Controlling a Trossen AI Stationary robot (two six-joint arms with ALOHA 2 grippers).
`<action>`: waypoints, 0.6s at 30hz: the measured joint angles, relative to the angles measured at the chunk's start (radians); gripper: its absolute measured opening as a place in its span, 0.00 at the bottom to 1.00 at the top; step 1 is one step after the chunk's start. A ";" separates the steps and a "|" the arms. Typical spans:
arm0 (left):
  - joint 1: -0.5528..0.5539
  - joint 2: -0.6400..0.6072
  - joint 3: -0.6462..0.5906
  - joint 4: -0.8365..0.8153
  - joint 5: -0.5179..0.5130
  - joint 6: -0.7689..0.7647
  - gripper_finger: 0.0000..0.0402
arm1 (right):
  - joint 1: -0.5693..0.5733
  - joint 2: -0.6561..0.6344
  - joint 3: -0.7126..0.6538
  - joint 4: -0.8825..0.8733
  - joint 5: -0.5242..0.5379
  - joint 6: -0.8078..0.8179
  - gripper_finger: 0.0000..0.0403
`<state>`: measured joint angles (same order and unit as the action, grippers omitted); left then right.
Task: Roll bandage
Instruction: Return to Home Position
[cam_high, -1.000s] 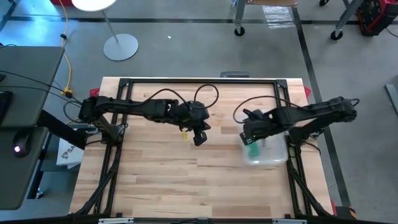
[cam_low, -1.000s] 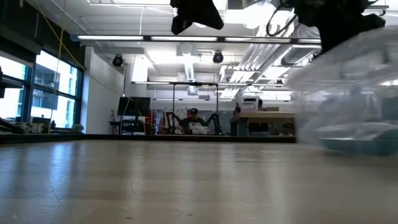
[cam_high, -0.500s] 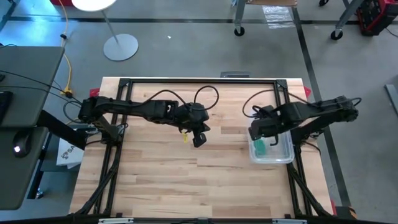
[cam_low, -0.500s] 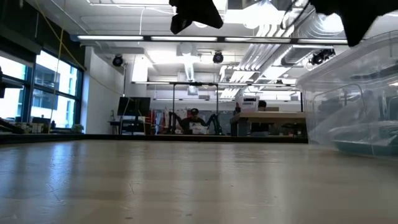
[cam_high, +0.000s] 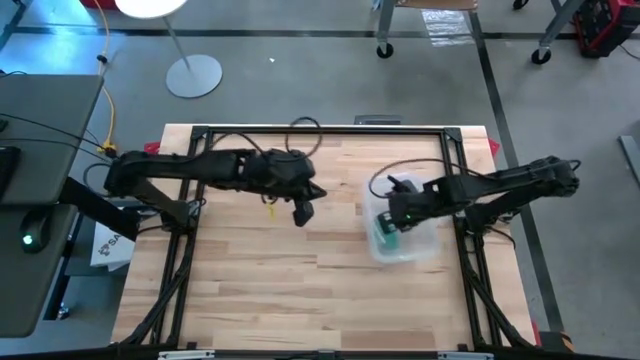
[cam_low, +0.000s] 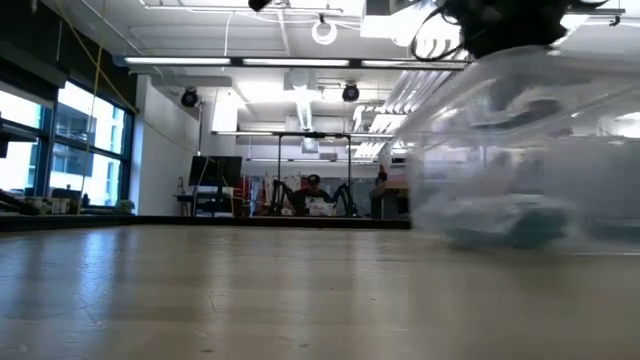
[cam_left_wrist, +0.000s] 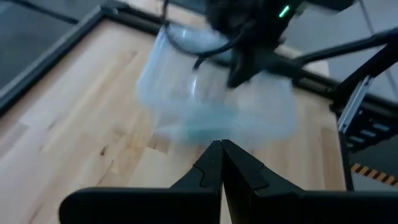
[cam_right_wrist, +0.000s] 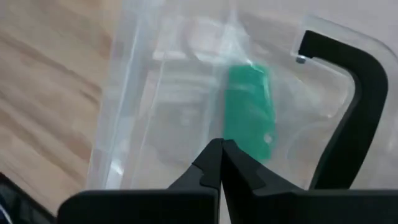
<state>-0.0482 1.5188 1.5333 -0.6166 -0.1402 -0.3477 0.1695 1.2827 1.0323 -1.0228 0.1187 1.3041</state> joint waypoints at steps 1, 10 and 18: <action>-0.001 -0.017 0.000 -0.004 -0.008 0.000 0.00 | -0.018 0.003 -0.003 0.039 0.013 -0.026 0.00; 0.000 -0.171 0.001 -0.056 -0.105 -0.017 0.00 | -0.297 0.060 -0.018 0.261 0.155 -0.199 0.00; 0.000 -0.258 0.000 -0.136 -0.166 -0.060 0.00 | -0.453 0.024 0.125 0.312 0.213 -0.393 0.00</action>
<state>-0.0487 1.2607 1.5337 -0.7523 -0.3062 -0.4079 -0.2835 1.3066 1.1570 -0.7104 0.3317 0.9109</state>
